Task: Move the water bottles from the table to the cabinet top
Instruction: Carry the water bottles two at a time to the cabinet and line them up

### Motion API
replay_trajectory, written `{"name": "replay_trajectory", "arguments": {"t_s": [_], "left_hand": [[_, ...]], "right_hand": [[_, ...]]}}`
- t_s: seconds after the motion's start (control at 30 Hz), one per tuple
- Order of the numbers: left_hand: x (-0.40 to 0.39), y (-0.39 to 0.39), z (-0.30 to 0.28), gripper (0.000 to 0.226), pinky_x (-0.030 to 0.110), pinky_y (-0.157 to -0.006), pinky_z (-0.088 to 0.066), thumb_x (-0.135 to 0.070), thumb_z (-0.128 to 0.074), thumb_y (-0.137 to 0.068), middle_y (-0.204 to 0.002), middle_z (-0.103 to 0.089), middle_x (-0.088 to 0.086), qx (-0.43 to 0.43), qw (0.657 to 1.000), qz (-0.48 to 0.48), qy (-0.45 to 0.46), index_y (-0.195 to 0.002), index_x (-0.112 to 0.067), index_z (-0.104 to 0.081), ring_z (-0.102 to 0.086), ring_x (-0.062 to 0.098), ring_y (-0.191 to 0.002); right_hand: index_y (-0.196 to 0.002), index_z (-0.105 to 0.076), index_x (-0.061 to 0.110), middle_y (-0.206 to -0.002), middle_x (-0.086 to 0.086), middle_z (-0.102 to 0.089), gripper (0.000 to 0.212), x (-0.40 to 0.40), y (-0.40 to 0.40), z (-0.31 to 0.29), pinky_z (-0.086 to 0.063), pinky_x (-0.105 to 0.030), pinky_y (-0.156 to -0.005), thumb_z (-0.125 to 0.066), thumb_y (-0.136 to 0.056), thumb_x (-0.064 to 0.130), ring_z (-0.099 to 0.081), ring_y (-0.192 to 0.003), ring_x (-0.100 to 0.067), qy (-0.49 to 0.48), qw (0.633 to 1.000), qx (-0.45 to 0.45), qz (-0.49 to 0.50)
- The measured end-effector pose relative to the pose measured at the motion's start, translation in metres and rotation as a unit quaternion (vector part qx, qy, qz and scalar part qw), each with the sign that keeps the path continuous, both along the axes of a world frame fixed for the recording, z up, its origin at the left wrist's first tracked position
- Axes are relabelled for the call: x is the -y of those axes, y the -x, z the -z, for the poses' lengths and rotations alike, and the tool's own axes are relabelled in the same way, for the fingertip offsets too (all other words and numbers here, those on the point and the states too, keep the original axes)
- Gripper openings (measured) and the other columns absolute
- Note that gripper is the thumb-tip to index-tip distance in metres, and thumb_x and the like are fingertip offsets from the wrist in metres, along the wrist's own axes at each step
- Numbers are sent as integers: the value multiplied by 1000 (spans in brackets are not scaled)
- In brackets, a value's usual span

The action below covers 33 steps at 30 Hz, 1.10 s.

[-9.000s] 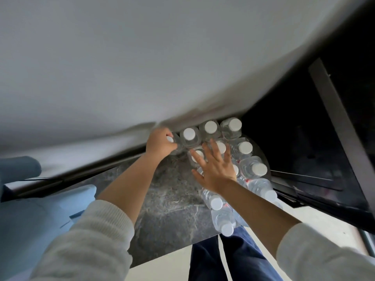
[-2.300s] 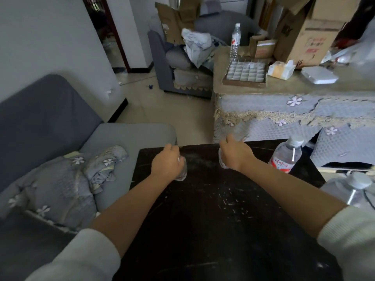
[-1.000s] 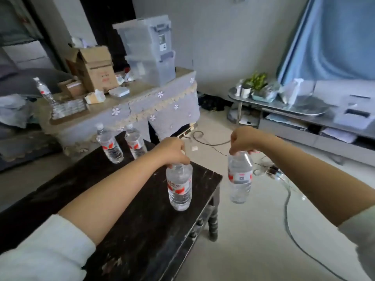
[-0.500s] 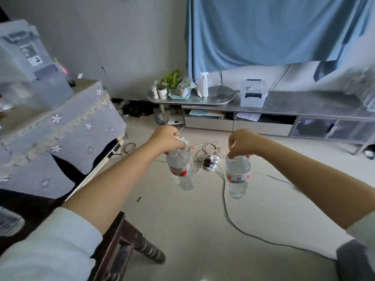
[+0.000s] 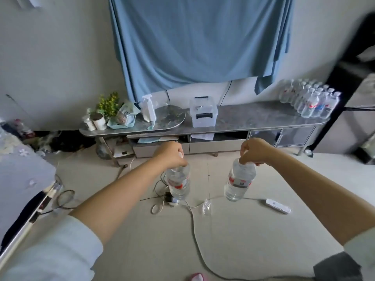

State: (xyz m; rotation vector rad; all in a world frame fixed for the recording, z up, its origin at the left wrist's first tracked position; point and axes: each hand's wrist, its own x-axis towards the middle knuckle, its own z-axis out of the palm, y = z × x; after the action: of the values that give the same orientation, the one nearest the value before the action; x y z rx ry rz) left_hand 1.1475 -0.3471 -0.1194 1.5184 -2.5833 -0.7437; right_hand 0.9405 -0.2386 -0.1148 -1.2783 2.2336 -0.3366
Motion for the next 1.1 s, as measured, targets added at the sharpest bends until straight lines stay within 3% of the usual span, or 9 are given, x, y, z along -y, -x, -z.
{"name": "replay_trajectory", "arguments": {"t_s": [0.23,0.33,0.43,0.53,0.67,0.77,0.87,0.97,1.1], "left_hand": [[89,95,6,9,25,-68,-38,-16,-67,-76,-108,-67,5,56,994,92,22,-82,-17,-60,-53,20,-85],[121,142,11,13,24,-65,-39,-16,-69,-75,-105,-67,5,57,992,115,12,-88,-13,-66,-52,18,-83],[145,193,15,22,22,-58,-40,-15,-70,-75,-93,-60,4,52,990,131,-15,-96,-7,-68,-52,17,-82],[171,254,24,9,23,-61,-41,-15,-70,-75,-89,-56,0,51,990,130,-30,-82,-15,-63,-53,17,-83],[199,341,29,20,17,-53,-37,-15,-69,-76,-83,-57,-2,37,990,129,-51,-68,-20,-52,-52,15,-80],[217,406,29,14,17,-54,-36,-17,-70,-78,-85,-54,-3,21,990,127,-51,-80,-15,-56,-51,16,-82],[239,468,30,12,22,-58,-40,-16,-68,-79,-84,-53,-3,2,992,116,-47,-84,-13,-57,-51,17,-85],[261,518,31,13,25,-69,-42,-15,-67,-78,-88,-56,1,-9,994,96,-48,-74,-15,-55,-52,19,-85],[298,585,32,20,23,-58,-39,-17,-66,-76,-87,-59,3,-6,996,82,-41,-63,-17,-51,-54,20,-81]], "right_hand": [[-70,-53,10,-57,-2,-45,16,48,97,11,-29,-10,-25,-67,-78,6,-40,-41,-13,22,991,9,133],[-57,-48,15,-54,-2,-44,29,61,146,16,-26,-7,-22,-67,-77,5,-42,-38,-13,29,982,21,187],[-59,-53,14,-39,2,-47,23,77,195,25,-29,-8,-25,-69,-75,9,-42,-25,-7,-7,979,2,203],[-63,-54,16,-52,1,-47,19,98,253,34,-31,-8,-26,-69,-75,13,-45,-27,-8,-43,981,-16,191],[-54,-50,20,-55,0,-46,29,124,335,37,-34,-12,-29,-68,-74,9,-44,-33,-10,-40,984,-11,171],[-72,-62,9,-60,-2,-50,7,145,397,36,-31,-9,-25,-69,-75,9,-45,-36,-9,-30,986,-7,163],[-96,-67,4,-68,-2,-52,22,171,455,37,-31,-7,-24,-68,-75,11,-43,-48,-13,-8,988,-16,151],[-101,-66,3,-88,-6,-53,26,196,501,41,-41,-12,-34,-67,-76,11,-50,-70,-22,4,989,-36,145],[-102,-67,4,-89,-5,-52,27,235,568,44,-36,-21,-49,-68,-77,13,-48,-82,-20,-11,989,-57,140]]}}
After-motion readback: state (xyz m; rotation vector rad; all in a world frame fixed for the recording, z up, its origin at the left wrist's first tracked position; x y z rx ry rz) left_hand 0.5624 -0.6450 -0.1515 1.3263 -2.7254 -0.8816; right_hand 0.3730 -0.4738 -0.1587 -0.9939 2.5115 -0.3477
